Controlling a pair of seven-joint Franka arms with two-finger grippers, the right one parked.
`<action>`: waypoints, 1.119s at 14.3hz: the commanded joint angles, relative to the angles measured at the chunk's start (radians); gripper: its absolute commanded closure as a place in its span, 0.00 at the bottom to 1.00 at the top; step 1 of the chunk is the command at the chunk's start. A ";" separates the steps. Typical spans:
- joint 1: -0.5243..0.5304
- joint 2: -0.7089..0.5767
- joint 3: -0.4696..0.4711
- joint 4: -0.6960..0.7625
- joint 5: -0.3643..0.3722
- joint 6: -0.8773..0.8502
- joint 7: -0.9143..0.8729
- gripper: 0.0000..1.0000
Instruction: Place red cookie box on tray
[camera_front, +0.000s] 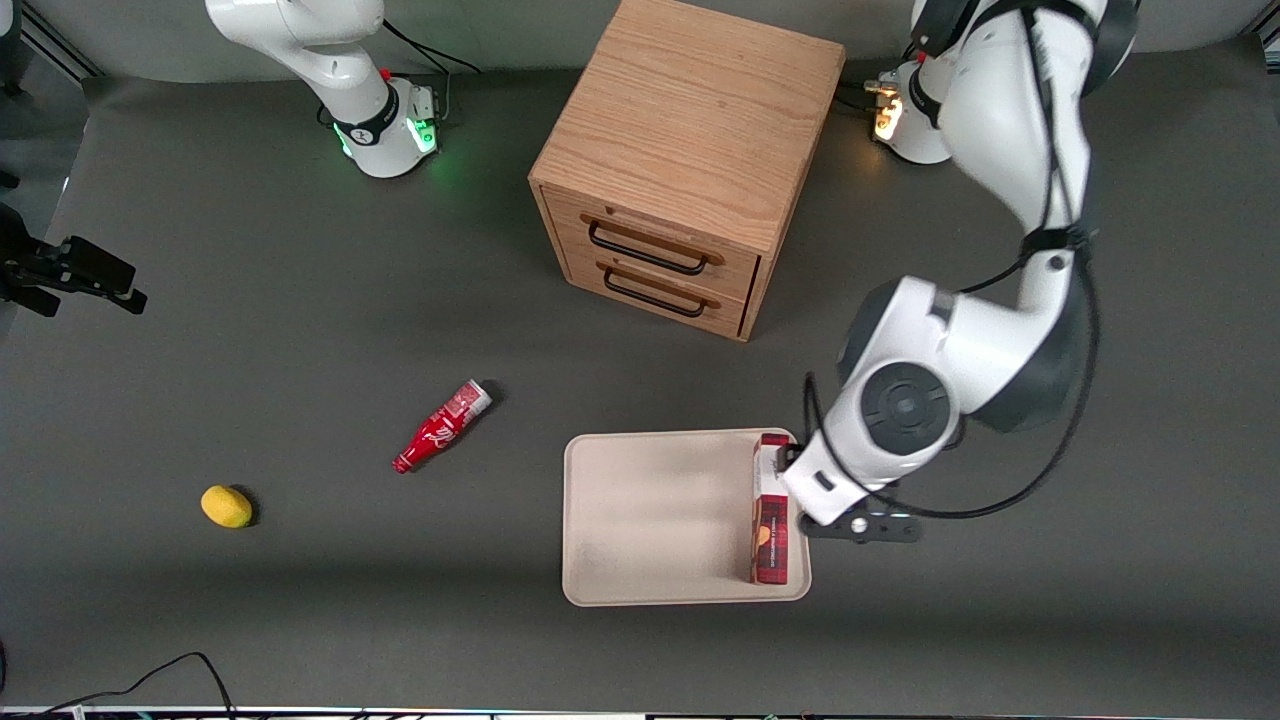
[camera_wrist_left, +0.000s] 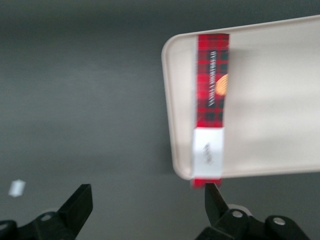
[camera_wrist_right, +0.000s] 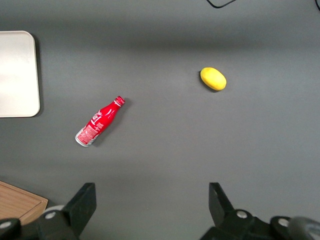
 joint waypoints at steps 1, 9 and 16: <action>0.080 -0.216 -0.004 -0.259 0.007 0.022 0.124 0.00; 0.312 -0.637 -0.001 -0.634 0.007 -0.003 0.386 0.00; 0.211 -0.694 0.193 -0.565 0.005 -0.129 0.536 0.00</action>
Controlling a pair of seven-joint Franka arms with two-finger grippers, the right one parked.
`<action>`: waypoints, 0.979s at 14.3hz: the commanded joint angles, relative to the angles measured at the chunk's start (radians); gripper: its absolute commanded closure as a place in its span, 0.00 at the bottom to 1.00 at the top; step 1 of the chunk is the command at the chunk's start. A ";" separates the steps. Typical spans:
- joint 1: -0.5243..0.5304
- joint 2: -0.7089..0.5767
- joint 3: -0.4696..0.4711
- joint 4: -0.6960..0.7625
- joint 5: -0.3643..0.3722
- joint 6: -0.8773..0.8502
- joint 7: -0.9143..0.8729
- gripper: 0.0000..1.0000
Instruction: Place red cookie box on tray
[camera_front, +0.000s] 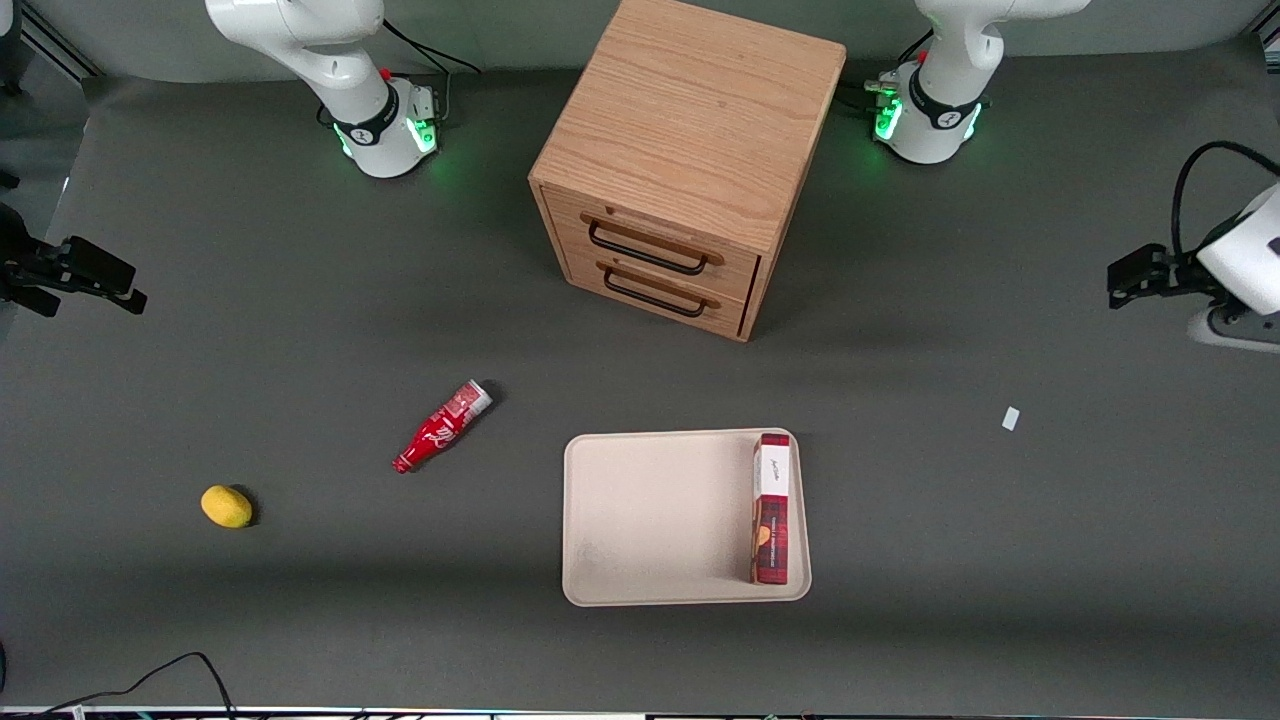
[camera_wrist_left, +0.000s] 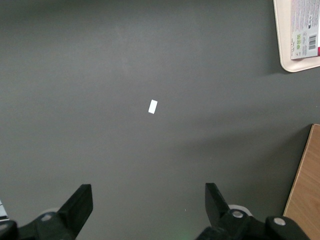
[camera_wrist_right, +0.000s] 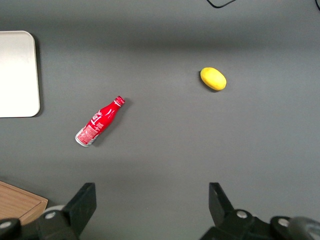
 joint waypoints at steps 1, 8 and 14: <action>-0.091 0.008 0.092 0.035 0.002 -0.027 0.019 0.00; -0.065 0.017 0.087 0.043 -0.111 -0.079 0.019 0.00; -0.069 0.011 0.069 0.068 -0.093 -0.117 0.021 0.00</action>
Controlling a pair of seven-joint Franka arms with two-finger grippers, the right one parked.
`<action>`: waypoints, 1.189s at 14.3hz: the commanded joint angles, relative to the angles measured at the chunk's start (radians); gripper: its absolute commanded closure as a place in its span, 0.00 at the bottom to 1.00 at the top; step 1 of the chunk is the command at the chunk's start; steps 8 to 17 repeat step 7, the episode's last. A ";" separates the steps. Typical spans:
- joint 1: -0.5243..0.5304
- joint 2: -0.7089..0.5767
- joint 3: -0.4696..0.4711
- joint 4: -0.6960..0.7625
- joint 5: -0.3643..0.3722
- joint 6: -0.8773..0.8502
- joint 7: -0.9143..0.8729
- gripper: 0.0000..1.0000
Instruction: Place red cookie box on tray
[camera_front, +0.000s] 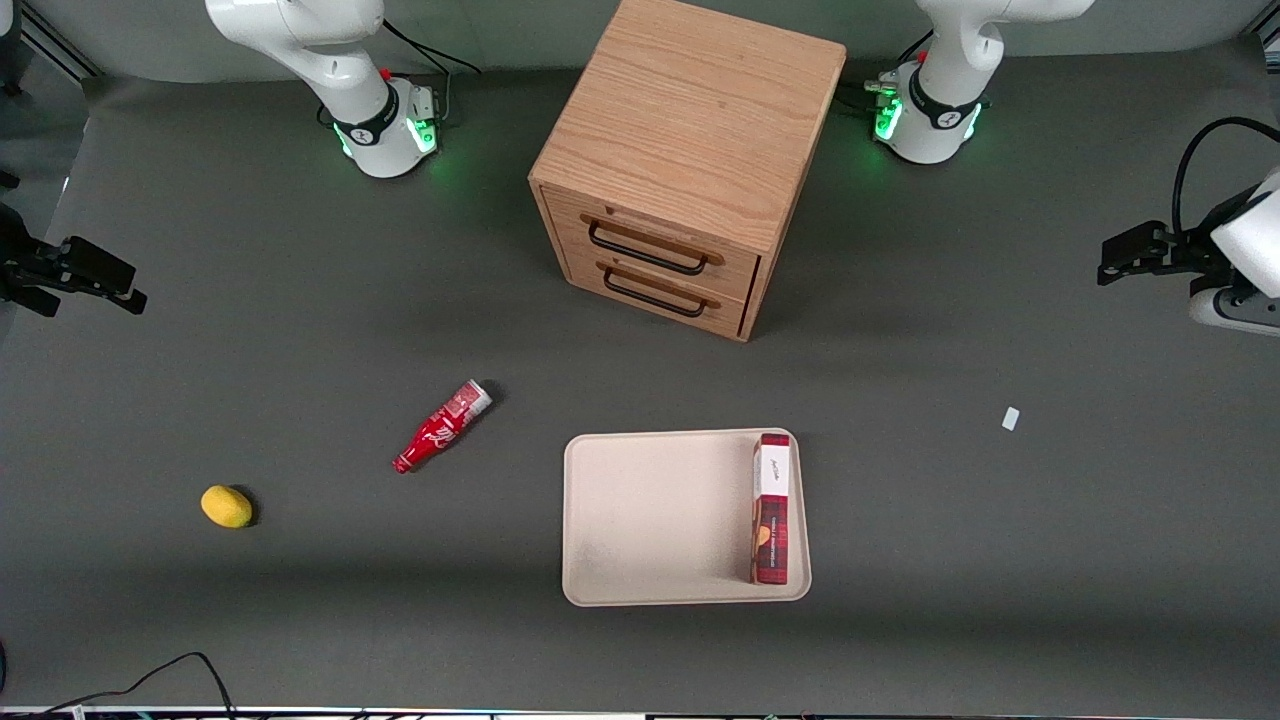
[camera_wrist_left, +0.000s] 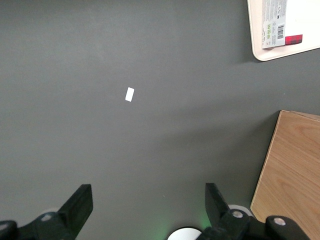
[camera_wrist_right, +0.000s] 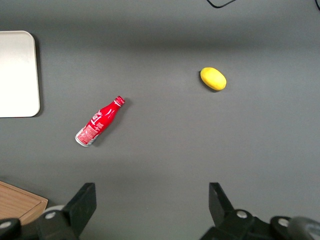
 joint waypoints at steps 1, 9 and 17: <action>-0.006 0.005 -0.002 0.036 0.008 -0.032 0.015 0.00; -0.012 0.009 -0.005 0.038 0.056 -0.034 0.015 0.00; -0.012 0.009 -0.005 0.038 0.056 -0.034 0.015 0.00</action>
